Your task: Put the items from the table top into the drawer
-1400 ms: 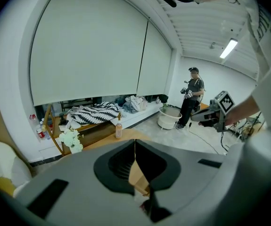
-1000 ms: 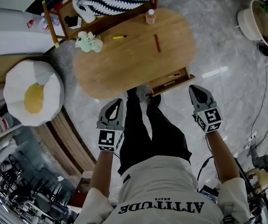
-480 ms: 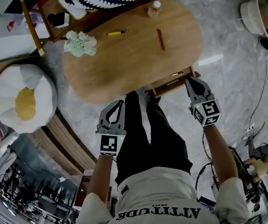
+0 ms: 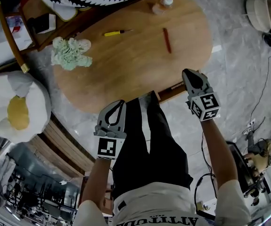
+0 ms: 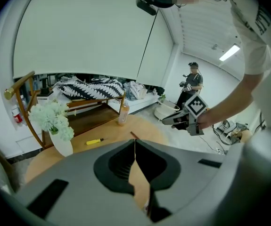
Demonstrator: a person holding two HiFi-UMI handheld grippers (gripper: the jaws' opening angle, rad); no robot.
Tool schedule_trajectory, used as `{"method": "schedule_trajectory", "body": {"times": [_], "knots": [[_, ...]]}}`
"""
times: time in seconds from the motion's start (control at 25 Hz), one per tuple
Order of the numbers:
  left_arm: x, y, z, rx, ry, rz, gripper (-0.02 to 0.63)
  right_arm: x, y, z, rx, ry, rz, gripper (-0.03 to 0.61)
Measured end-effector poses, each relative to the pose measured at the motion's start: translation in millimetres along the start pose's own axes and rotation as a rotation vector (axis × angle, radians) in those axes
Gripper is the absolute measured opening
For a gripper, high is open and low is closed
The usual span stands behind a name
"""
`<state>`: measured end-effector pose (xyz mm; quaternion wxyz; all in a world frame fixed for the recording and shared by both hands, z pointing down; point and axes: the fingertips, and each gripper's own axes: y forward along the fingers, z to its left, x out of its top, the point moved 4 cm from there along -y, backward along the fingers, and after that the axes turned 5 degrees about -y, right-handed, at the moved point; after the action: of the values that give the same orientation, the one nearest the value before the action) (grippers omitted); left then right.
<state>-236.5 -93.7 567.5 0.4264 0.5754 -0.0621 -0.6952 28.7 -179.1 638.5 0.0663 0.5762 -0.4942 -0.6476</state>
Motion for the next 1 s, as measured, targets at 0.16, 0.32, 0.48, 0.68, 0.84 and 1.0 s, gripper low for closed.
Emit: {"method": "schedule_trajectory", "body": {"times": [0.16, 0.32, 0.48, 0.68, 0.84, 1.0], "knots": [[-11.0, 18.6, 15.6, -0.005, -0.044, 0.001, 0.021, -11.9, 38.2, -9.6, -0.009, 0.01, 0.021, 0.025], [-28.3, 32.5, 24.5, -0.004, -0.053, 0.019, 0.021, -33.8, 73.3, -18.9, -0.017, 0.019, 0.047, 0.066], [-46.1, 46.9, 28.5, -0.011, -0.074, 0.037, 0.021, -60.3, 108.5, -32.1, -0.037, 0.03, 0.1, 0.08], [-63.0, 63.4, 26.8, -0.021, -0.104, 0.056, 0.021, -87.4, 145.9, -53.1, -0.067, 0.046, 0.156, 0.092], [-75.8, 72.4, 28.2, -0.03, -0.123, 0.075, 0.021, -103.4, 170.3, -65.4, -0.08, 0.049, 0.206, 0.114], [-88.5, 78.1, 29.8, -0.039, -0.127, 0.1, 0.021, -117.6, 186.9, -70.0, -0.099, 0.055, 0.247, 0.115]]}}
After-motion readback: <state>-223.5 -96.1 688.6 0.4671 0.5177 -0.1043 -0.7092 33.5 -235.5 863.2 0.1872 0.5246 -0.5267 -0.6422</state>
